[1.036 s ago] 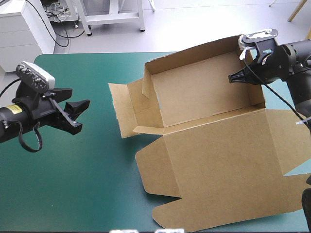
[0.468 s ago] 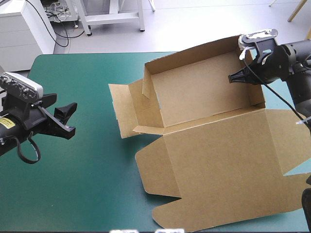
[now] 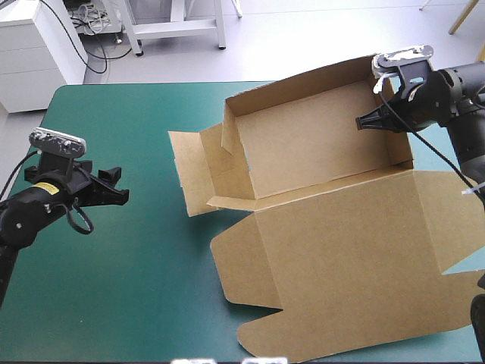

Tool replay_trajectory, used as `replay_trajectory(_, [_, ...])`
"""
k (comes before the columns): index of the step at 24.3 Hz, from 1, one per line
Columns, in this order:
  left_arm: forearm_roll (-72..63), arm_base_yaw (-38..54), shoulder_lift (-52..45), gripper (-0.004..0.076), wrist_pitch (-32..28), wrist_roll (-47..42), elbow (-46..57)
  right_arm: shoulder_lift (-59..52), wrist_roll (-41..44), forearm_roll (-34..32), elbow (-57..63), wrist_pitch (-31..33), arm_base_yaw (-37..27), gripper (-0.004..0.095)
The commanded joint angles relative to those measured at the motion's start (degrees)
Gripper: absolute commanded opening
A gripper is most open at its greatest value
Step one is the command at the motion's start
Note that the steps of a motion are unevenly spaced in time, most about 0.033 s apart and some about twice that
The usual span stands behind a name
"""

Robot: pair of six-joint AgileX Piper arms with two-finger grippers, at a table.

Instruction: Fold the box

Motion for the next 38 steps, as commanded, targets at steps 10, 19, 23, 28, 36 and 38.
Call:
replay_trajectory(10, [-11.25, 5.11, 25.77, 0.0403, 1.85, 5.6, -6.81, -2.26, 0.3, 1.05, -1.69, -3.28, -0.22, -0.0022])
replay_trajectory(19, [-41.64, 7.23, 38.61, 0.0403, 6.68, 25.81, -6.81, -2.26, 0.3, 1.6, -1.69, -3.28, -0.22, -0.0022])
replay_trajectory(23, [-46.11, 5.32, 41.56, 0.0403, 7.49, 28.04, -6.81, -2.26, 0.3, 2.69, -1.69, -3.28, -0.22, -0.0022])
replay_trajectory(28, [-51.43, 2.53, 42.31, 0.0403, 8.4, 31.99, -6.84, -2.26, -0.2, 4.5, -1.69, -3.28, -0.22, -0.0022])
replay_trajectory(36, [-61.1, 1.82, 42.31, 0.0403, 12.4, 38.9, -6.94, -3.39, -0.78, 6.55, -1.69, -3.28, -0.22, -0.0022])
replay_trajectory(38, [-63.59, 1.82, 42.31, 0.0403, 14.88, 40.23, -7.04, -3.39, -0.78, 6.27, -1.69, -3.28, -0.22, -0.0022])
